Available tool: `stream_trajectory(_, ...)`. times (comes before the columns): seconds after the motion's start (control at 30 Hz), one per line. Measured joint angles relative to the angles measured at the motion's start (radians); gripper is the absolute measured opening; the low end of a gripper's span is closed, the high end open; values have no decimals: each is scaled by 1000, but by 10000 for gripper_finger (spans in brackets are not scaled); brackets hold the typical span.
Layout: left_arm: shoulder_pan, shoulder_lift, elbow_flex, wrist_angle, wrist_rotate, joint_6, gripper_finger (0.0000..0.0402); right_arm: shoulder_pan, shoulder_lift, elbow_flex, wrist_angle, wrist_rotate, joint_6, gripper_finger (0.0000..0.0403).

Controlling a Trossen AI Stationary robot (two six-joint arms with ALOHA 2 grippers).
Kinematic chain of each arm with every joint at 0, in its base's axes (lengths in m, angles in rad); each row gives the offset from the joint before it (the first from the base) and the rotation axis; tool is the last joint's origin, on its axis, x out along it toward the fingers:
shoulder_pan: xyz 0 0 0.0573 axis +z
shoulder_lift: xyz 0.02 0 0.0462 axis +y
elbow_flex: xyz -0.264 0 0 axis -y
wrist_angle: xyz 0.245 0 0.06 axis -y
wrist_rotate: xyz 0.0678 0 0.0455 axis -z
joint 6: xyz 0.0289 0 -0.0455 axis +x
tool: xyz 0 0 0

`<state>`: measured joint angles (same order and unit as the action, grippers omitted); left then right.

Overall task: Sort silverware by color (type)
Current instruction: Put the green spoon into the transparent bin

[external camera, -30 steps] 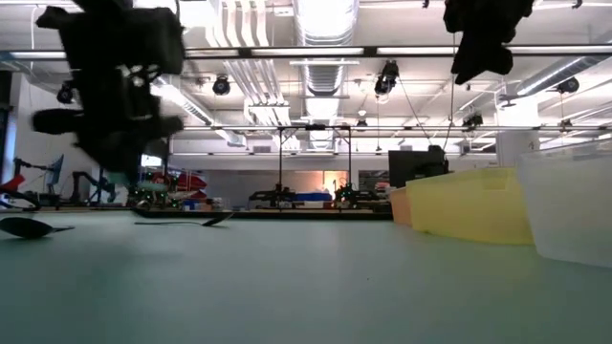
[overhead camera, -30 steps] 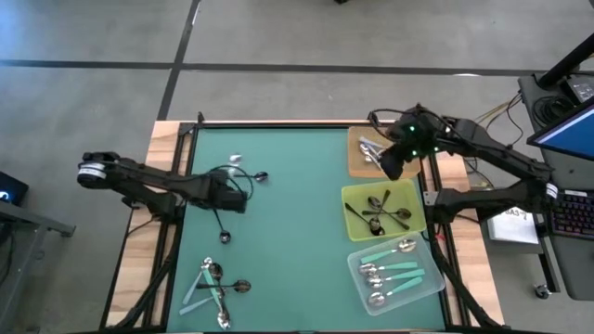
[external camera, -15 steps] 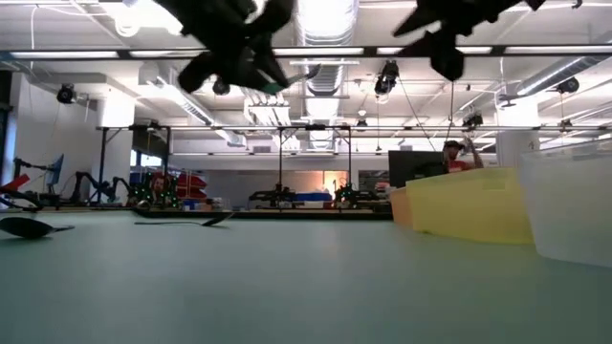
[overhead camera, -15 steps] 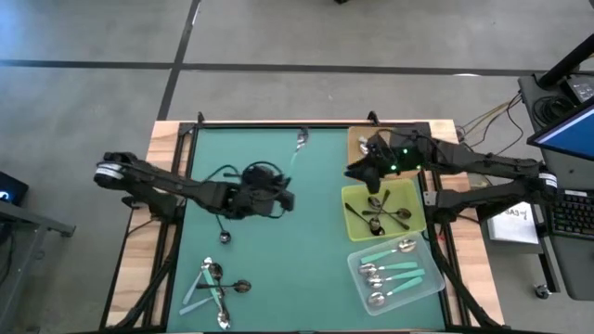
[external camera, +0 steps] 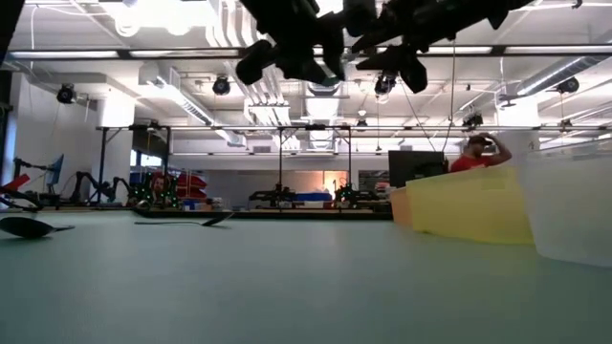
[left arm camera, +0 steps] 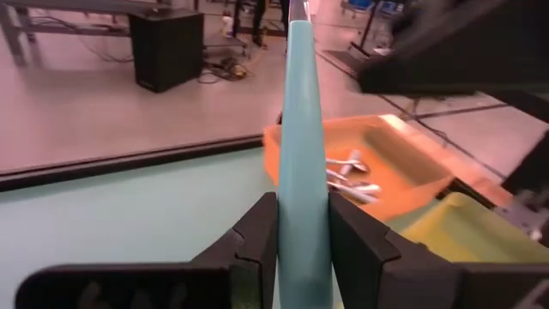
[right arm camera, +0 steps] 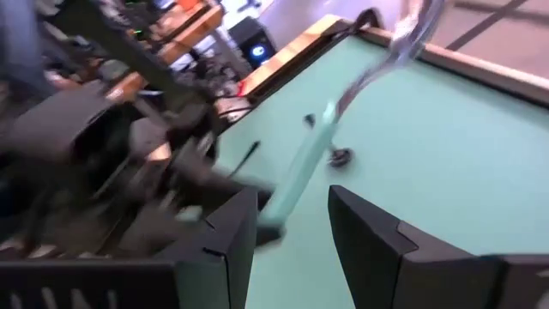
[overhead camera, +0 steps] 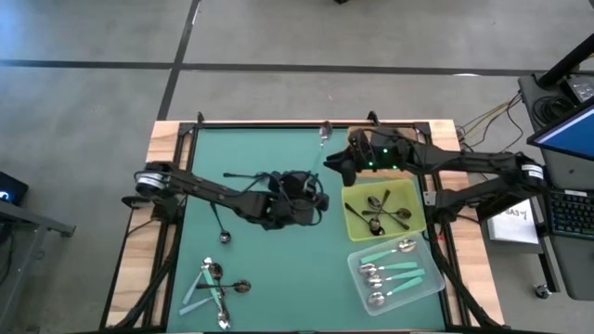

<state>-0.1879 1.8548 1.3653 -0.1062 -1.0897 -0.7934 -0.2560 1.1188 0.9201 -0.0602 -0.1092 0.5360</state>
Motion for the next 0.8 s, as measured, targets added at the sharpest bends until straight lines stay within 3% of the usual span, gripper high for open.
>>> stream_trajectory(0.17, -9, 27, 34, 57, 3, 53, 65, -16, 29, 11, 33, 54, -23, 137)
stream_trajectory(0.47, -10, 31, 31, 117, 60, 78, 65, -45, 36, 12, 67, 57, -27, 132)
stream_trajectory(0.57, -10, 31, 30, 118, 50, 86, 65, -46, 36, 12, 67, 56, -50, 101)
stream_trajectory(0.67, -8, 32, 29, 119, 50, 98, 65, -45, 35, 18, 73, 29, -60, 38)
stream_trajectory(0.8, -8, 31, 28, 121, 52, 142, 109, -46, 34, 56, -37, 41, -128, 17)
